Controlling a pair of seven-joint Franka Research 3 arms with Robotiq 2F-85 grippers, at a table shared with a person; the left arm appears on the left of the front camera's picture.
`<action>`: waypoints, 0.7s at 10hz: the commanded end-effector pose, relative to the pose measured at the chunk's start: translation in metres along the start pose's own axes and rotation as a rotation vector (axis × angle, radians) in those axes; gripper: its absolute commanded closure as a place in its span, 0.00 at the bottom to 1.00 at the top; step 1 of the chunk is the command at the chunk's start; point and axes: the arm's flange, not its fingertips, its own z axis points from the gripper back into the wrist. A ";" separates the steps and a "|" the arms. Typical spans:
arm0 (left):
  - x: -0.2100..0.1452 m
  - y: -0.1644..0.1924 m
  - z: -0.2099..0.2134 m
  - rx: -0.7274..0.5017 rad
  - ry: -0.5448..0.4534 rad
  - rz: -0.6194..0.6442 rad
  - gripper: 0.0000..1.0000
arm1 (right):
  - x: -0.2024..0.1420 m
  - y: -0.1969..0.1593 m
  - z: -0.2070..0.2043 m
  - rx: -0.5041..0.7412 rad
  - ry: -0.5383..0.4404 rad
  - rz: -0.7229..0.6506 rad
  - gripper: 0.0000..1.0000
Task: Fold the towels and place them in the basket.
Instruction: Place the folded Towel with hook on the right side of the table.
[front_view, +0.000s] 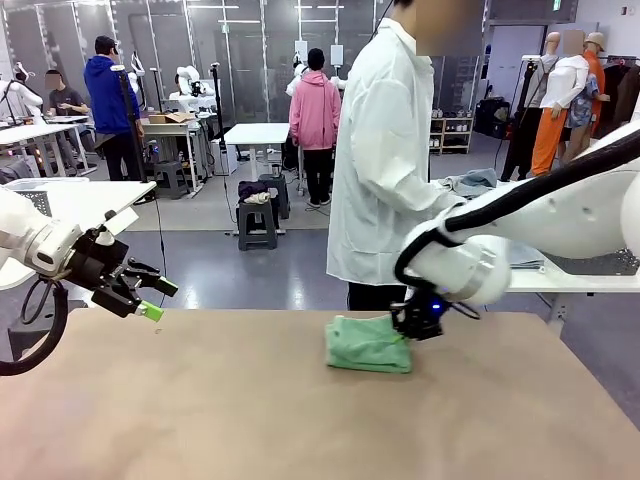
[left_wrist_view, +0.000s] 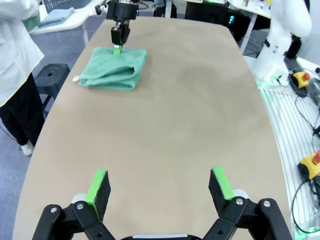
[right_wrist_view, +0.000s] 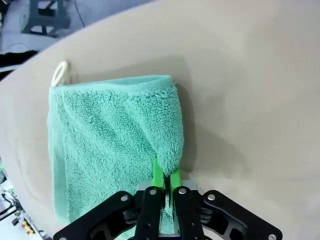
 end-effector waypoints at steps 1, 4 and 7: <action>0.001 -0.002 -0.001 0.013 0.009 -0.003 0.00 | 0.027 -0.100 -0.011 -0.035 0.073 0.077 0.95; 0.001 -0.002 -0.001 0.013 0.009 -0.003 0.00 | 0.047 -0.190 0.038 -0.012 0.108 0.190 0.95; 0.001 -0.002 -0.001 0.013 0.009 -0.003 0.00 | 0.040 -0.255 0.066 -0.057 0.053 0.096 0.95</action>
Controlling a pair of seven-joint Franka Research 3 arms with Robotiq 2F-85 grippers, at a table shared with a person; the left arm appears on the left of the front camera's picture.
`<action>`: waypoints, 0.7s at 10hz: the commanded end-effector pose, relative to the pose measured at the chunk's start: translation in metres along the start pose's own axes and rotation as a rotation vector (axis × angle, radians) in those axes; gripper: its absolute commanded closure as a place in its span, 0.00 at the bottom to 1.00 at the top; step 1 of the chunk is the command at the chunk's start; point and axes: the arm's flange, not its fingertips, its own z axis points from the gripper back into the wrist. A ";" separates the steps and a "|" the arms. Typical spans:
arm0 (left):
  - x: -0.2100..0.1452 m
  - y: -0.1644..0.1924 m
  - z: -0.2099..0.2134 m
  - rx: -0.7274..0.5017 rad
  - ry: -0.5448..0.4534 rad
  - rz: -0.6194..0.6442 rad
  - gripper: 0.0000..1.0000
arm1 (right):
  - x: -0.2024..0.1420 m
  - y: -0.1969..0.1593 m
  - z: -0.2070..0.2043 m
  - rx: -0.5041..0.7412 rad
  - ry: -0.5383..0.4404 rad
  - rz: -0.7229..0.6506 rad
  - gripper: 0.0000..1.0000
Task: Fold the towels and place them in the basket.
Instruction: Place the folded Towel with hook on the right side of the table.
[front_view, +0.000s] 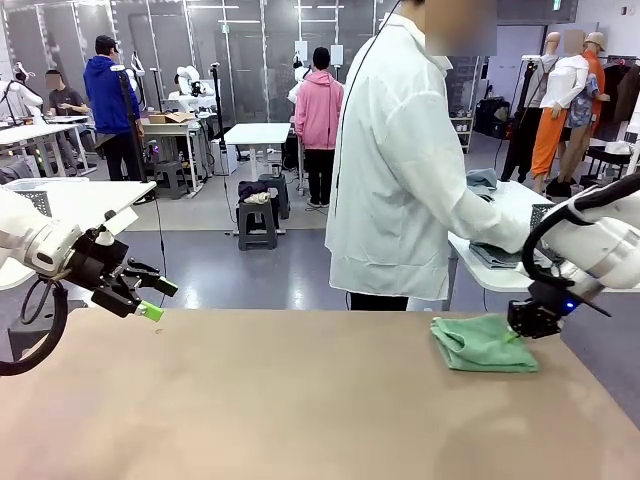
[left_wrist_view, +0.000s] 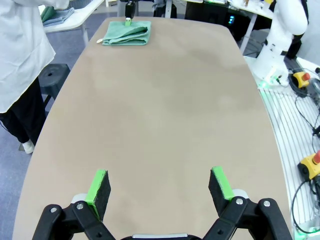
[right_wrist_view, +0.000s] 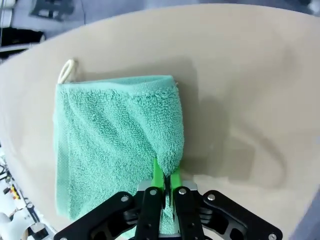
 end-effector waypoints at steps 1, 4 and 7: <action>0.001 -0.002 -0.001 0.013 0.009 -0.003 0.00 | -0.022 -0.062 -0.021 -0.103 -0.022 -0.037 0.95; 0.001 -0.002 -0.001 0.013 0.009 -0.003 0.00 | -0.021 -0.061 -0.011 -0.076 -0.118 -0.025 0.69; 0.001 -0.002 -0.001 0.013 0.009 -0.003 0.00 | -0.019 -0.056 0.010 -0.100 -0.159 -0.031 0.35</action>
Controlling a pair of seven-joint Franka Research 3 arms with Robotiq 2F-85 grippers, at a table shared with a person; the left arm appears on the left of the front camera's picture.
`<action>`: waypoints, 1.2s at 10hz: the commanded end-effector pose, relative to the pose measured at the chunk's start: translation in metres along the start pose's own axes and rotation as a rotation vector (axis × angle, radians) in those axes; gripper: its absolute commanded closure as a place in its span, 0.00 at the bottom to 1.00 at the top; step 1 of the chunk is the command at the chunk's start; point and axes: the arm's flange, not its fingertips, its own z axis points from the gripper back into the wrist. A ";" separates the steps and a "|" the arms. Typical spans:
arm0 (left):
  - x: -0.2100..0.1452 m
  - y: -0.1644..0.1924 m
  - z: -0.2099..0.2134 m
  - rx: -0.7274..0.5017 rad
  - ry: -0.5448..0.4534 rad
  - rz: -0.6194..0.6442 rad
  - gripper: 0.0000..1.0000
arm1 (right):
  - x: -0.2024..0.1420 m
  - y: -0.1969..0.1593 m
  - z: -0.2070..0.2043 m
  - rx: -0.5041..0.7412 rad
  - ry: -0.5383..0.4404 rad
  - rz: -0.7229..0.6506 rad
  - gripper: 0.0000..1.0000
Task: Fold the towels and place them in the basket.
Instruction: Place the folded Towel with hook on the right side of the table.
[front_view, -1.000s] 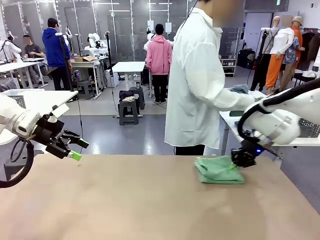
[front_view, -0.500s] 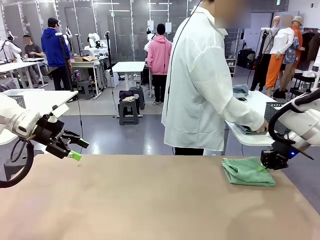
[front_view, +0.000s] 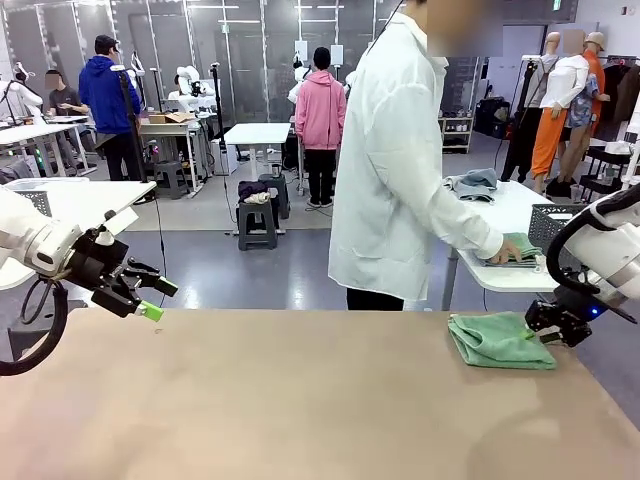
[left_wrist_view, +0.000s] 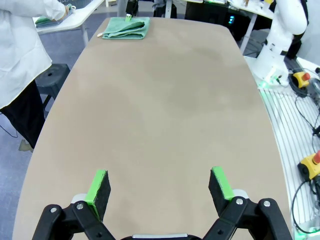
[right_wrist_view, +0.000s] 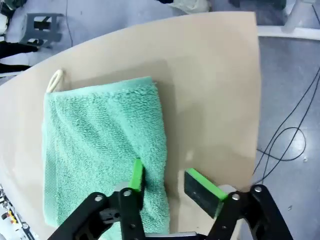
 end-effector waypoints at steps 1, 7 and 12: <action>0.001 -0.002 -0.001 0.013 0.009 -0.003 0.00 | -0.015 -0.011 0.008 -0.053 -0.036 0.020 0.30; 0.001 -0.002 -0.001 0.013 0.009 -0.003 0.00 | -0.093 0.083 0.160 0.016 -0.161 0.065 0.13; 0.001 -0.002 -0.001 0.013 0.009 -0.003 0.00 | -0.221 0.203 0.299 -0.022 -0.332 0.096 0.13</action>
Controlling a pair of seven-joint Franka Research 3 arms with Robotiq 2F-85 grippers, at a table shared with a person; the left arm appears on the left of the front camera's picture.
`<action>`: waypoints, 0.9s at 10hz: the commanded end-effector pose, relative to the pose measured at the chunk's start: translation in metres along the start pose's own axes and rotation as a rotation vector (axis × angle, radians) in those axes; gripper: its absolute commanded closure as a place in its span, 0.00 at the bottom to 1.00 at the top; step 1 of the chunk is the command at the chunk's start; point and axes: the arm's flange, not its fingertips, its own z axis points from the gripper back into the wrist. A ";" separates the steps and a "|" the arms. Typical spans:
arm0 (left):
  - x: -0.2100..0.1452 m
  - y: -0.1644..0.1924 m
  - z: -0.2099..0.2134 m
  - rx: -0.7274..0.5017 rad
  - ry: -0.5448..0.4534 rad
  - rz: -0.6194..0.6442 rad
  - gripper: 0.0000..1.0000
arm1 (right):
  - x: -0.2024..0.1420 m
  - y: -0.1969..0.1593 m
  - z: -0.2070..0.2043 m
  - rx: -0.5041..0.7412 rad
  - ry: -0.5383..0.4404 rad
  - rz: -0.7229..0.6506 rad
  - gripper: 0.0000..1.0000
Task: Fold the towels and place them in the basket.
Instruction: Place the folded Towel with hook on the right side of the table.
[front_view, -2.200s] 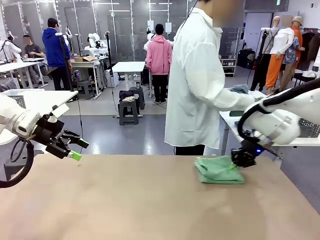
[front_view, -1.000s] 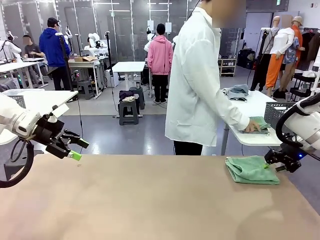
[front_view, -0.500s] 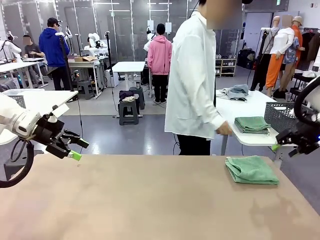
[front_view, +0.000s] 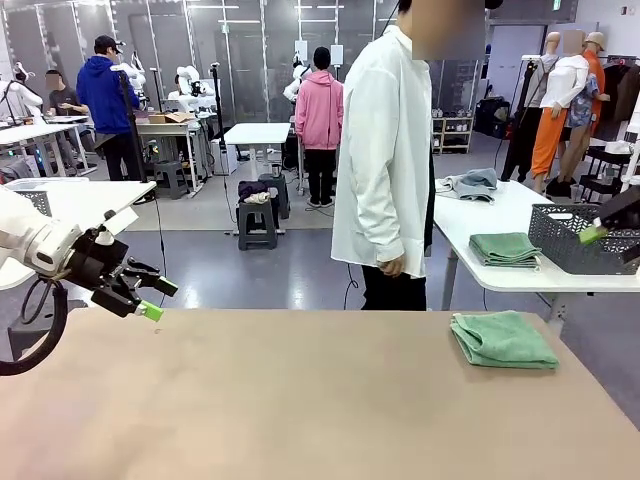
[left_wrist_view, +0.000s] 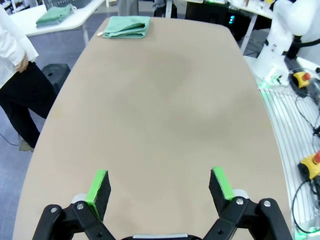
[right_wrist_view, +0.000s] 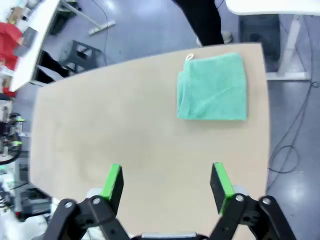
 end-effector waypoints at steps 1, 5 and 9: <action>0.001 -0.002 -0.001 0.012 0.009 -0.003 0.00 | -0.025 0.038 0.020 -0.089 0.012 0.017 0.13; 0.001 -0.002 -0.001 0.012 0.009 -0.003 0.00 | -0.047 0.063 0.031 -0.122 0.028 0.123 0.13; 0.001 -0.002 -0.001 0.012 0.009 -0.003 0.00 | -0.042 0.063 0.042 -0.117 -0.014 0.097 0.13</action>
